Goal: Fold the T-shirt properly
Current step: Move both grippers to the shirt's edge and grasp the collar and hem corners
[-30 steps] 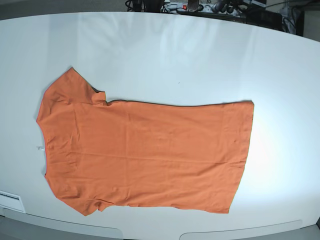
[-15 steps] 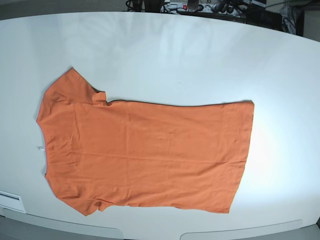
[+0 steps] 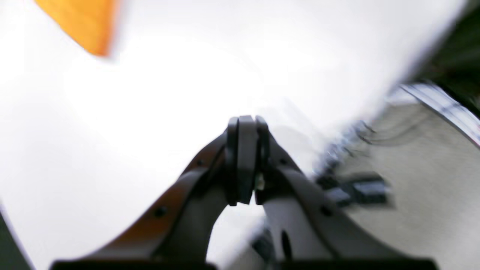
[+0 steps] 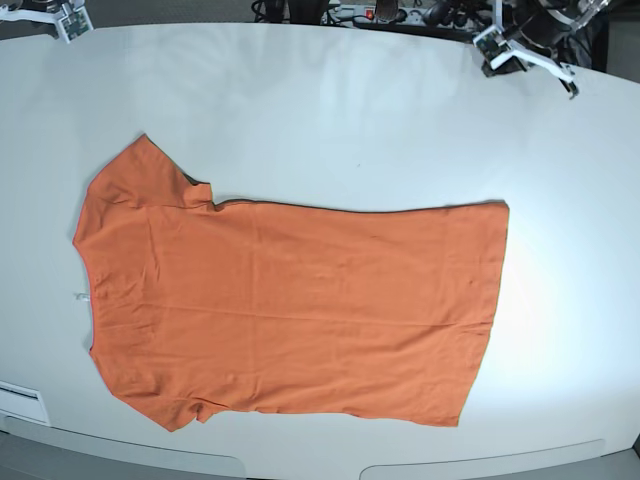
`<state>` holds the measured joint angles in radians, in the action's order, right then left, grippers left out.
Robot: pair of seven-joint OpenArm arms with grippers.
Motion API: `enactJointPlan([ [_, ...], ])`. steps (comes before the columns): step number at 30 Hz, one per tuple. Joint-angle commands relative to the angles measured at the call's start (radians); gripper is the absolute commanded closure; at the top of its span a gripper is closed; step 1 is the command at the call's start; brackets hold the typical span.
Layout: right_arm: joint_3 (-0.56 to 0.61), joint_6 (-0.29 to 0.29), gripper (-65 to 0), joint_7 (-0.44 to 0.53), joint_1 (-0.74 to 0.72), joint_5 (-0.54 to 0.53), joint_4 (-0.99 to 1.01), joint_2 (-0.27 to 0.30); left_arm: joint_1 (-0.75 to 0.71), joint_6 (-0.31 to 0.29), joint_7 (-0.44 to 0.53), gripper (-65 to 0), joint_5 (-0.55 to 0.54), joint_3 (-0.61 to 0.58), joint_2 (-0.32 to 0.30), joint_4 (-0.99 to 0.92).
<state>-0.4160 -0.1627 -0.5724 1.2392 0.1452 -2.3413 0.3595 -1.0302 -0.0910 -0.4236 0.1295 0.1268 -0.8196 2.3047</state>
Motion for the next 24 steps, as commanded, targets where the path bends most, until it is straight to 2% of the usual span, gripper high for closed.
enactJointPlan([
  [1,-0.025,-0.009,0.0,0.063,-0.04,-0.013,-0.015,0.009,0.026,0.008,0.028,0.0,0.001,0.007,-0.021,0.014],
  [5,-0.042,-0.138,0.0,0.109,-0.213,-0.174,-0.015,0.009,0.168,-0.076,0.121,0.0,0.002,0.005,-0.079,-0.036],
  [8,-0.042,-0.21,0.0,0.109,-0.315,-0.27,-0.015,0.009,0.288,-0.195,0.192,0.0,0.001,0.005,-0.121,-0.122],
  [10,-0.042,-0.232,0.0,0.109,-0.37,-0.3,-0.015,0.009,0.368,-0.296,0.262,0.0,0.001,0.004,-0.163,-0.198],
  [12,-0.042,-0.234,0.0,0.109,-0.389,-0.302,-0.015,0.009,0.435,-0.371,0.351,0.0,0.001,0.004,-0.201,-0.283],
  [16,-0.042,-0.232,0.0,0.109,-0.389,-0.302,-0.015,0.009,0.566,-0.438,0.501,0.0,0.001,-0.051,-0.276,-0.452],
  [17,-0.042,-0.23,0.0,0.109,-0.389,-0.302,-0.015,0.009,0.605,-0.445,0.532,-2.9,0.002,-0.087,-0.294,-0.489],
  [18,-0.042,-0.23,0.0,0.109,-0.389,-0.302,-0.015,0.009,0.647,-0.448,0.557,-8.5,0.002,-0.129,-0.308,-0.523],
  [21,-0.042,-0.23,0.0,0.108,-0.389,-0.303,-0.015,0.007,0.78,-0.448,0.57,-29.5,0.002,-0.278,-0.326,-0.595],
  [22,-0.042,-0.23,0.0,0.109,-0.389,-0.303,-0.015,0.006,0.826,-0.448,0.57,-34.3,0.002,-0.336,-0.327,-0.615],
  [24,-0.042,-0.231,0.0,0.108,-0.389,-0.302,-0.015,0.006,0.919,-0.446,0.57,-36.4,0.031,-0.46,-0.325,-0.649],
])
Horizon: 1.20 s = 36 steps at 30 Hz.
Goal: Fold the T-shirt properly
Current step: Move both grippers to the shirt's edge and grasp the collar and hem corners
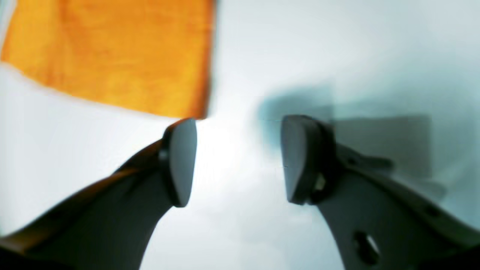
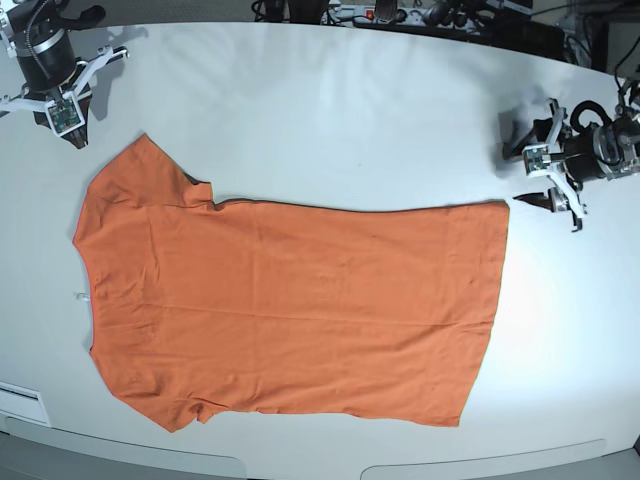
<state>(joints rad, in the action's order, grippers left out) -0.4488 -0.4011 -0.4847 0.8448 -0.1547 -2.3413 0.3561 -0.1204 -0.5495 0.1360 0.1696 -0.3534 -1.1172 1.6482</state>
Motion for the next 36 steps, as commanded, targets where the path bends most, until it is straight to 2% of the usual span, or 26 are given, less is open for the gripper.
enactJointPlan([
  [1,-0.009,0.008,0.0,0.018,0.006,-0.002,-0.015,0.009,0.054,0.026,0.01,-36.4,0.025,-0.042,-0.026,-0.006],
  [3,-0.009,0.008,0.0,0.016,0.006,-0.002,-0.015,0.009,0.139,0.079,0.011,-36.4,0.086,-0.165,-0.027,-0.032],
  [7,-0.009,0.008,0.0,0.013,0.008,-0.002,-0.015,0.009,0.294,0.135,0.014,-36.4,0.147,-0.371,-0.024,-0.064],
  [14,-0.009,0.008,0.0,0.01,0.009,-0.002,-0.015,0.008,0.476,0.134,0.013,-36.4,0.178,-0.546,0.042,-0.116],
  [17,-0.009,0.008,0.0,0.01,0.008,-0.002,-0.015,0.006,0.524,0.097,0.01,-36.4,0.179,-0.585,0.074,-0.149],
  [21,-0.009,0.008,0.0,0.01,0.008,-0.002,-0.015,0.006,0.536,0.064,0.006,-36.0,0.178,-0.595,0.082,-0.154],
  [22,-0.009,0.008,0.0,0.01,0.008,-0.002,-0.015,0.007,0.536,0.051,0.006,-34.2,0.178,-0.595,0.082,-0.154],
  [23,-0.009,0.008,0.0,0.01,0.008,-0.002,-0.015,0.007,0.536,0.041,0.005,-29.6,0.178,-0.595,0.081,-0.154],
  [24,-0.009,0.008,0.0,0.011,0.008,-0.002,-0.015,0.007,0.536,0.036,0.001,-22.8,0.178,-0.595,0.081,-0.154],
  [26,-0.009,0.008,0.0,0.024,0.008,-0.002,-0.015,0.007,0.536,0.037,-0.014,-4.8,0.177,-0.595,0.082,-0.154],
  [27,-0.009,0.007,0.0,0.03,0.008,-0.002,-0.015,0.007,0.536,0.037,-0.018,0.0,0.177,-0.595,0.081,-0.154],
  [32,-0.009,-0.004,0.0,0.048,-0.035,-0.002,0.045,0.014,0.536,0.04,-0.035,0.0,0.177,-0.595,0.081,-0.154],
  [36,-0.009,-0.068,0.0,0.075,-0.138,-0.012,0.233,0.051,0.536,0.057,-0.039,0.0,0.177,-0.595,0.082,-0.154],
])
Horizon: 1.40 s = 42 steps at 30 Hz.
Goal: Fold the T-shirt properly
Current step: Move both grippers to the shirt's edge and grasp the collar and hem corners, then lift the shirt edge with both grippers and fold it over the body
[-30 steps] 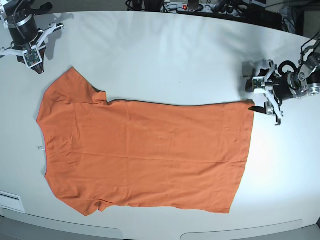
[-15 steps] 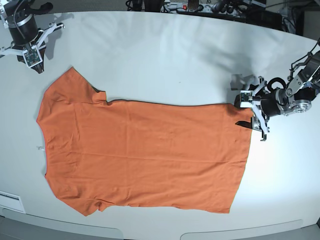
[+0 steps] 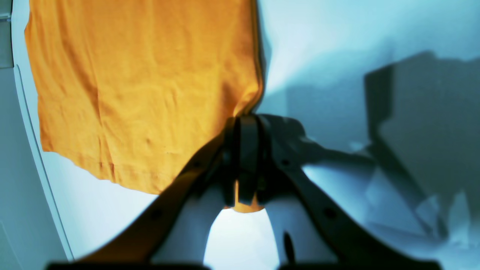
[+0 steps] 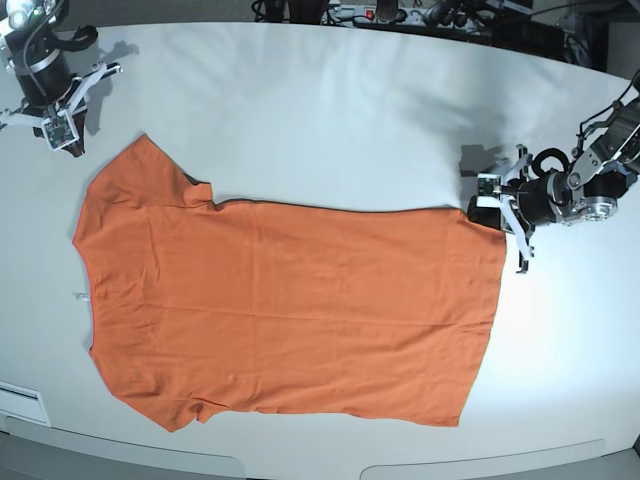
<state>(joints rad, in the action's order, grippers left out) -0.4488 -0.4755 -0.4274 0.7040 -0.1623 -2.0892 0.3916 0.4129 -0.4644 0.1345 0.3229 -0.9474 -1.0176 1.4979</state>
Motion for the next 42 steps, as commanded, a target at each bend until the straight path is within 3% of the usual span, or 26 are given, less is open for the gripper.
enactJointPlan([
  [1,-0.009,-0.014,0.0,0.016,-0.029,-0.024,0.032,0.032,0.003,-0.03,-0.038,0.0,0.023,-0.002,-0.018,-0.004],
  [2,-0.009,-0.027,0.0,0.016,-0.063,-0.045,0.078,0.049,0.002,-0.03,-0.038,0.0,0.016,-0.002,-0.018,-0.004],
  [7,-0.009,-0.03,-25.9,0.008,-0.167,-0.11,0.204,0.126,0.0,-0.034,-0.038,0.0,0.002,-0.002,-0.018,-0.004],
  [9,-0.009,-0.042,-28.3,0.008,-0.191,-0.152,0.224,0.148,0.0,-0.043,-0.037,0.0,0.0,-0.002,-0.018,-0.004],
  [13,0.008,-0.092,-28.3,0.005,-0.221,-0.209,0.239,0.179,0.0,-0.045,-0.038,0.0,-0.027,-0.002,-0.018,-0.004],
  [23,0.226,-0.035,-28.3,-0.002,-0.365,-0.113,0.395,0.196,0.0,-0.045,-0.039,0.0,-0.027,-0.002,-0.018,-0.004],
  [30,0.241,-0.036,-28.3,-0.001,-0.436,-0.111,0.494,0.197,0.0,-0.045,-0.042,0.0,-0.028,-0.002,-0.018,-0.004],
  [33,0.241,-0.075,-27.5,0.005,-0.438,-0.129,0.522,0.196,0.0,-0.045,-0.042,0.0,-0.027,-0.002,-0.018,-0.004],
  [35,0.241,-0.09,-21.0,0.005,-0.437,-0.129,0.521,0.196,0.0,-0.045,-0.042,0.0,-0.028,-0.002,-0.018,-0.003],
  [38,0.241,-0.093,-0.6,0.006,-0.438,-0.129,0.52,0.196,0.0,-0.045,-0.042,0.0,-0.028,-0.002,-0.018,-0.003],
  [42,0.239,-0.047,0.0,0.009,-0.438,-0.129,0.506,0.197,0.003,-0.032,-0.055,0.0,-0.027,-0.001,-0.019,-0.002],
])
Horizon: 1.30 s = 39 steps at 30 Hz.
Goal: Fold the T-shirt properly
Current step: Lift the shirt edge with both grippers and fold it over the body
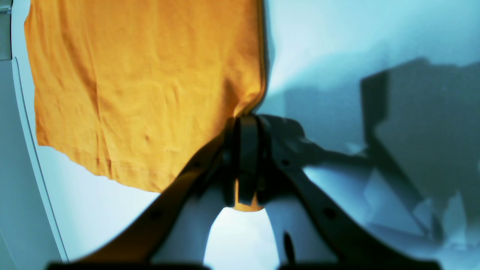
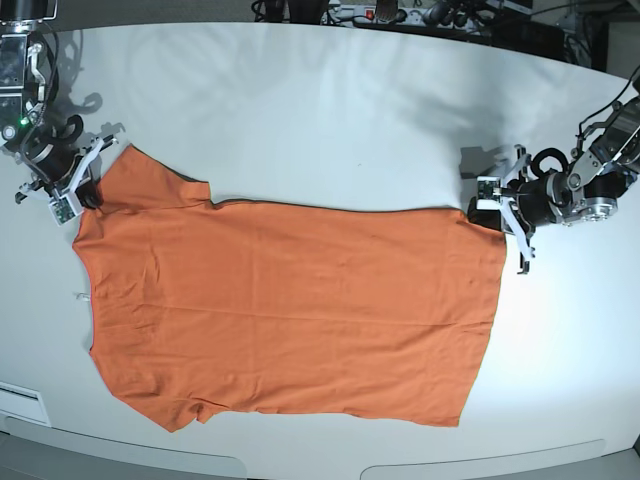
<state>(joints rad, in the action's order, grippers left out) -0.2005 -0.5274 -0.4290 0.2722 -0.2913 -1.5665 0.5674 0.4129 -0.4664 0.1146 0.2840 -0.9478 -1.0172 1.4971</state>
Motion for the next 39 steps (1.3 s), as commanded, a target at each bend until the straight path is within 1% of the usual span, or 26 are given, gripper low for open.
enactJointPlan([
  [1,-0.01,0.013,0.0,0.009,-0.006,0.001,-0.027,0.023,0.003,-0.02,-0.045,0.0,0.011,0.0,-0.019,0.002],
  [4,-0.01,0.024,0.0,-0.016,-0.004,0.003,-0.068,0.038,0.002,0.039,-0.082,0.0,0.011,0.0,-0.031,0.036],
  [8,-0.011,0.026,0.0,-0.07,0.018,0.003,-0.141,0.065,-0.006,0.045,-0.099,0.0,0.011,0.0,-0.074,0.102],
  [12,-0.023,0.03,0.0,-0.073,0.072,0.004,-0.214,0.079,-0.031,0.045,-0.107,0.0,0.011,0.0,-0.125,0.164],
  [15,-0.042,0.031,0.0,-0.081,0.118,0.004,-0.266,0.084,-0.045,0.058,-0.125,0.0,0.011,0.0,-0.159,0.208],
  [16,-0.051,0.03,0.0,-0.081,0.135,0.004,-0.282,0.084,-0.052,0.07,-0.126,0.0,0.011,0.0,-0.172,0.224],
  [17,-0.064,0.03,0.0,-0.081,0.155,0.004,-0.297,0.084,-0.058,0.08,-0.127,0.0,0.011,0.0,-0.185,0.239],
  [21,-0.135,0.03,0.0,-0.08,0.243,0.003,-0.34,0.084,-0.08,0.083,-0.15,0.0,0.012,0.0,-0.228,0.309],
  [24,-0.201,0.029,0.0,-0.081,0.309,-0.011,-0.365,0.084,-0.093,0.106,-0.152,0.0,0.019,0.0,-0.254,0.373],
  [26,-0.248,0.025,0.0,-0.082,0.359,-0.045,-0.388,0.084,-0.098,0.114,-0.176,0.0,0.018,0.0,-0.269,0.423],
  [29,-0.313,-0.01,0.0,-0.09,0.431,-0.087,-0.423,0.081,-0.1,0.114,-0.233,0.0,0.016,0.0,-0.286,0.494],
  [31,-0.343,-0.016,0.0,-0.104,0.472,-0.115,-0.442,0.081,-0.1,0.119,-0.268,0.0,0.002,0.0,-0.299,0.53],
  [34,-0.373,-0.016,0.0,-0.117,0.521,-0.132,-0.468,0.081,-0.103,0.127,-0.299,0.0,-0.013,0.0,-0.325,0.577],
  [37,-0.38,-0.017,0.0,-0.118,0.562,-0.132,-0.483,0.081,-0.103,0.127,-0.304,0.0,-0.013,0.0,-0.36,0.63],
  [39,-0.38,-0.028,0.0,-0.118,0.583,-0.13,-0.485,0.081,-0.103,0.127,-0.309,0.0,-0.013,0.0,-0.384,0.667],
])
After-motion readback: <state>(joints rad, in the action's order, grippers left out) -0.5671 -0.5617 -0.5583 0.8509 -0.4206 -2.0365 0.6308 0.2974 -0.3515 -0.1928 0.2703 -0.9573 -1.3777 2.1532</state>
